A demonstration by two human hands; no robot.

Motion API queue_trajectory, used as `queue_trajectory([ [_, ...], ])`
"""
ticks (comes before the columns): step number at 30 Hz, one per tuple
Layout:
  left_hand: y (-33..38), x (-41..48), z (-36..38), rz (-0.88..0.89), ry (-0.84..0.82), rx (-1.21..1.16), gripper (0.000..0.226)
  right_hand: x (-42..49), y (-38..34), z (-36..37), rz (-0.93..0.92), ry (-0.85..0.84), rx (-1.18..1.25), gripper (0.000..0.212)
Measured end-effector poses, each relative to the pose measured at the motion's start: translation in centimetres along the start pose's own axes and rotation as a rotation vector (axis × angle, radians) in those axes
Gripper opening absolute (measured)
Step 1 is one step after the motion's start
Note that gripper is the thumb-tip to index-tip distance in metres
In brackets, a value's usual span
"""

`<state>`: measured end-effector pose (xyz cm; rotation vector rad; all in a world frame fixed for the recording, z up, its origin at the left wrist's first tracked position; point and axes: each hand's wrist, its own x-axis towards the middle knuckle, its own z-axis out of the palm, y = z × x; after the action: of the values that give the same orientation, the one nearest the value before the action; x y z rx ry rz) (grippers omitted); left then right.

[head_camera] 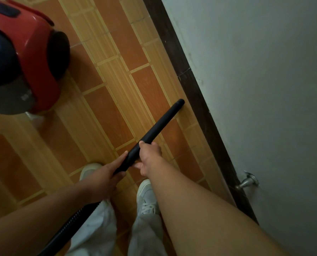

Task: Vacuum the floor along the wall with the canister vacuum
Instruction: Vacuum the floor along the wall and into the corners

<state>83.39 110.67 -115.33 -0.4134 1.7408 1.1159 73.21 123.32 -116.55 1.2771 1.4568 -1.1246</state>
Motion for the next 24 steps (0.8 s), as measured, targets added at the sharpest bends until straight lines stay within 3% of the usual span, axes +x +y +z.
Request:
queue_trajectory([
  [13,0.7,0.0,3.5,-0.026,-0.170,0.062,0.067,0.4,4.5,-4.3,0.087,0.072,0.151,0.017],
  [18,0.5,-0.1,5.4,-0.046,-0.229,0.090,0.068,0.1,6.8,-6.2,0.128,0.094,0.197,0.030],
  [24,1.0,-0.2,7.0,-0.034,-0.249,0.174,0.069,0.1,8.3,-8.0,0.139,0.095,0.247,0.031],
])
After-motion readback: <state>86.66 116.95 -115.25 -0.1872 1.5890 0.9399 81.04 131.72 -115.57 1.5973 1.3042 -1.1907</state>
